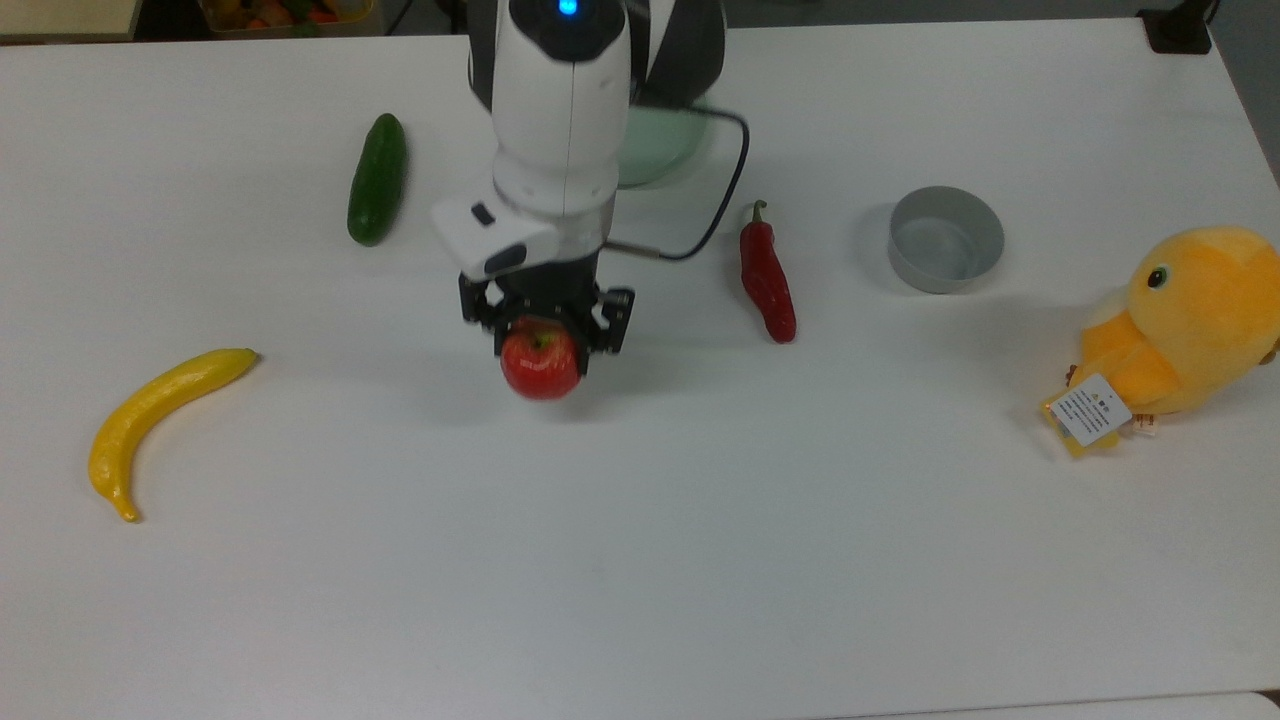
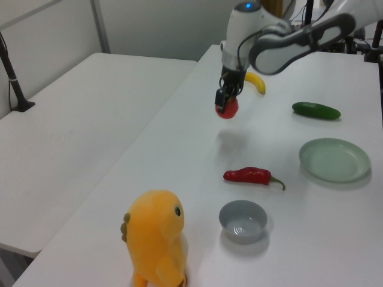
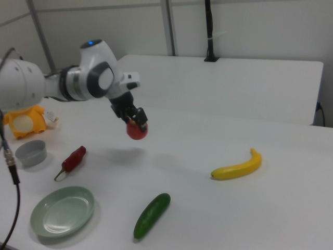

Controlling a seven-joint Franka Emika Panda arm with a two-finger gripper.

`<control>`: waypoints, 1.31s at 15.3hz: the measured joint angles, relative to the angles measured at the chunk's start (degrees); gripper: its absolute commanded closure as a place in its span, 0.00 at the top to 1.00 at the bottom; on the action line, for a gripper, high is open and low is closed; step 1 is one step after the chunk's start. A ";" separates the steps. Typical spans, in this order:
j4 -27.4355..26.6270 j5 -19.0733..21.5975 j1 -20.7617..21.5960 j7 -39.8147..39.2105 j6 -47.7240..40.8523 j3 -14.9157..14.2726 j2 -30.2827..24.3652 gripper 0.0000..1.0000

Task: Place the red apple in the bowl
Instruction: 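Lift the apple and carry it over the small grey bowl, then lower the apple into the grey bowl and open the gripper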

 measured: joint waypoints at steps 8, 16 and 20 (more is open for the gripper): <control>-5.91 3.05 6.44 1.93 -6.50 9.57 -9.36 0.23; -2.48 -1.87 12.46 7.26 -6.37 19.30 -6.28 0.24; -1.23 -3.52 14.34 7.31 -3.92 20.82 -3.54 0.24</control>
